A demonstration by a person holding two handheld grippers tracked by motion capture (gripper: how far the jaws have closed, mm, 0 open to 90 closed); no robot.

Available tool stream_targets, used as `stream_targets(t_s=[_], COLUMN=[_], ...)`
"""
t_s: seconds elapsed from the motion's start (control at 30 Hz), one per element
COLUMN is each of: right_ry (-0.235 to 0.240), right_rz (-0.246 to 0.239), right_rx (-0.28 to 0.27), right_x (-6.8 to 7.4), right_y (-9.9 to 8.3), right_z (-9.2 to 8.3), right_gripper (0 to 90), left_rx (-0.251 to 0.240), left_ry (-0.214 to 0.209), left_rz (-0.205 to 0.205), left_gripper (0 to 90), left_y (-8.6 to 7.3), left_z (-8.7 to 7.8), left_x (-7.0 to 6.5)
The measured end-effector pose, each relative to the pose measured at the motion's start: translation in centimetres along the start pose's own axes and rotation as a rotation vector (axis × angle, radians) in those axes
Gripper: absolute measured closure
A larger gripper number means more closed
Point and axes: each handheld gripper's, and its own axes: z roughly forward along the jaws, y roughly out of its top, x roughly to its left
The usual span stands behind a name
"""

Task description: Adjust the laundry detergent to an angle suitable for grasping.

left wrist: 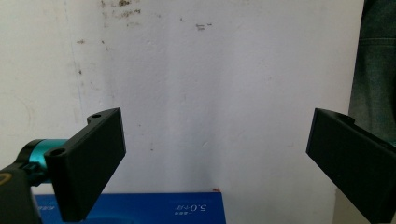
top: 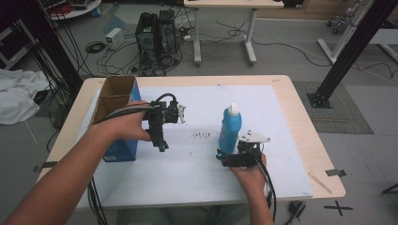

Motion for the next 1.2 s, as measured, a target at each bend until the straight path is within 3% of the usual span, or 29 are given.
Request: stream_targets(t_s=[0.13, 0.17, 0.3, 0.4, 0.67, 0.73, 0.87, 0.93, 0.97, 1.03, 1.2], right_ry=[-0.053, -0.069, -0.096, -0.144, -0.179, -0.176, -0.200, -0.202, -0.203, -0.203, -0.215], right_rz=[0.064, 0.049, 0.070, 0.062, 0.071, 0.091, 0.067, 0.066, 0.084, 0.073, 0.086], right_rx=[-0.011, -0.019, -0.018, -0.046, -0.084, -0.084, -0.104, -0.116, -0.116, -0.138, -0.123], right_x=[0.4, 0.3, 0.6, 0.5, 0.7, 0.9, 0.8, 0.8, 1.0, 1.0, 1.2], right_y=[0.0, 0.1, 0.1, 0.1, 0.1, 0.2, 0.2, 0.2, 0.2, 0.2, 0.2], right_z=[0.6, 0.8, 1.1, 1.5, 1.9, 1.9, 2.1, 2.1, 2.0, 2.1, 2.2], right_gripper=[0.9, 0.9, 0.9, 0.9, 1.1, 2.7, 5.8, 11.4, 12.5, 12.5, 12.5], left_rx=[-0.007, -0.006, -0.010, -0.010, -0.007, -0.005, -0.006, -0.005, -0.006, -0.006, -0.009], left_ry=[-0.003, -0.001, -0.002, -0.005, -0.009, -0.011, -0.014, -0.013, -0.015, -0.010, -0.011], left_rz=[-0.002, -0.001, -0.004, -0.005, -0.002, -0.004, -0.003, -0.004, -0.006, -0.008, -0.006], left_gripper=[4.5, 4.5, 4.5, 4.5, 4.5, 4.5, 4.5, 4.5, 4.5, 4.5, 4.5], left_y=[-0.3, -0.3, -0.4, -0.4, -0.5, -0.6, -0.7, -0.8, -0.8, -0.9, -0.9], left_z=[0.0, 0.0, 0.1, 0.3, 0.4, 0.5, 0.6, 0.7, 0.7, 0.8, 0.8], left_x=[0.1, 0.2, 0.2, 0.3, 0.4, 0.5, 0.5, 0.5, 0.6, 0.6, 0.7])
